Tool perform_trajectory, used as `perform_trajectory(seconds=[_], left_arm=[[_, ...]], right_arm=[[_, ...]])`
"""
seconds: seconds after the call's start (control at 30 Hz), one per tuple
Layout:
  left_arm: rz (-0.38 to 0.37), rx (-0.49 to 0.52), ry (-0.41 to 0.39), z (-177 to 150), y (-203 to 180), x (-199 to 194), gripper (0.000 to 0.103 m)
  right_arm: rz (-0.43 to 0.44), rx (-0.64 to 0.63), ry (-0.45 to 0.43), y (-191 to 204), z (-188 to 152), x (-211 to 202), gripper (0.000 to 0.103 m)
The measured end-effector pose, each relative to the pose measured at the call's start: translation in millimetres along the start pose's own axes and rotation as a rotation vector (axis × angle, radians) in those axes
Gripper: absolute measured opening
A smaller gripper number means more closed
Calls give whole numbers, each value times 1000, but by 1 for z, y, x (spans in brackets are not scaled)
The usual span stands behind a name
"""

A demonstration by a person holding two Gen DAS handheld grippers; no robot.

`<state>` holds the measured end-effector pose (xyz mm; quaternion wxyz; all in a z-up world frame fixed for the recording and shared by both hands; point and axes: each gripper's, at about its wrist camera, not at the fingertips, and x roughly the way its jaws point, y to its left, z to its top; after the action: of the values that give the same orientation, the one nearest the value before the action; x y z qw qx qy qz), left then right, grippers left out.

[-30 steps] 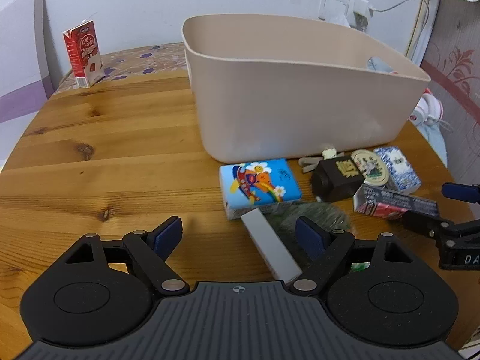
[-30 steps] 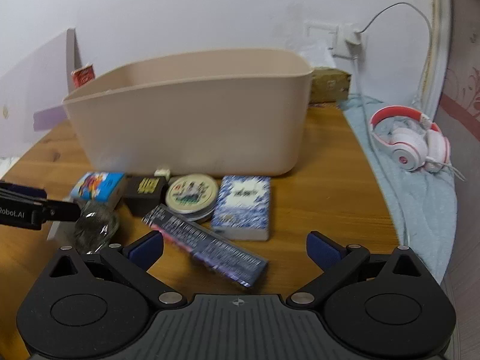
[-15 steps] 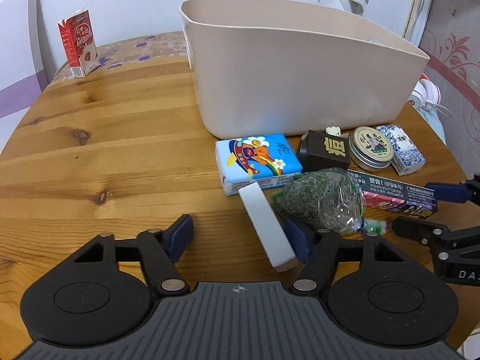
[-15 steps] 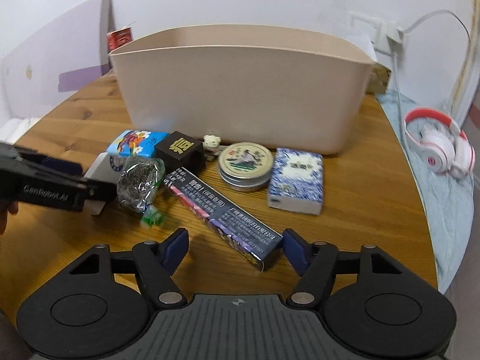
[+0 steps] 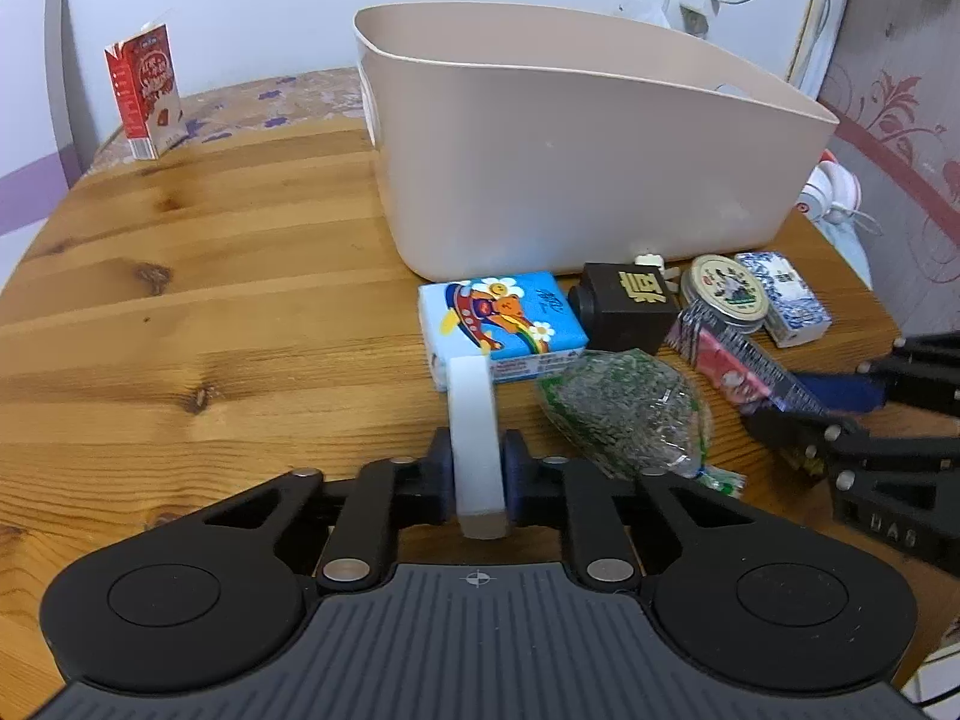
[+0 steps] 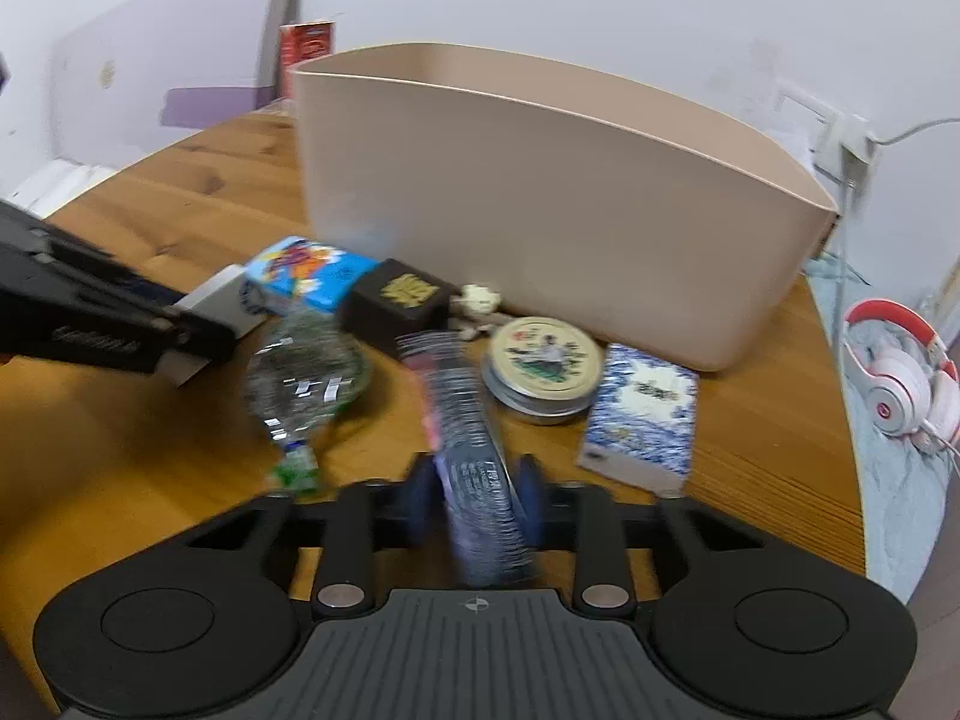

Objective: Organize objects
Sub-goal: 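Grasp the white stick box with left tool while right tool grasps the long dark box, then lift both boxes into the basket and open both tools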

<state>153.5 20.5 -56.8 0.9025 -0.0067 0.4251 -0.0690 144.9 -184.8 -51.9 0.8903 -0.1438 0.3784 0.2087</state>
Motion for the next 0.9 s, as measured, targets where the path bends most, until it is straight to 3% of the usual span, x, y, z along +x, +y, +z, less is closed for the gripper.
perform_trajectory(seconds=[0.17, 0.4, 0.67, 0.9], left_arm=[[-27, 8, -10, -3, 1, -9, 15], [-55, 24, -91, 8, 1, -43, 14], [-77, 48, -219, 48, 2, -76, 14], [-64, 58, -281, 95, -1, -72, 14]], right_arm=[[31, 2, 15, 6, -5, -11, 22], [2, 37, -72, 3, 2, -46, 22], [-62, 102, -202, -17, 30, -78, 22], [-120, 105, -300, -37, 62, -94, 23]])
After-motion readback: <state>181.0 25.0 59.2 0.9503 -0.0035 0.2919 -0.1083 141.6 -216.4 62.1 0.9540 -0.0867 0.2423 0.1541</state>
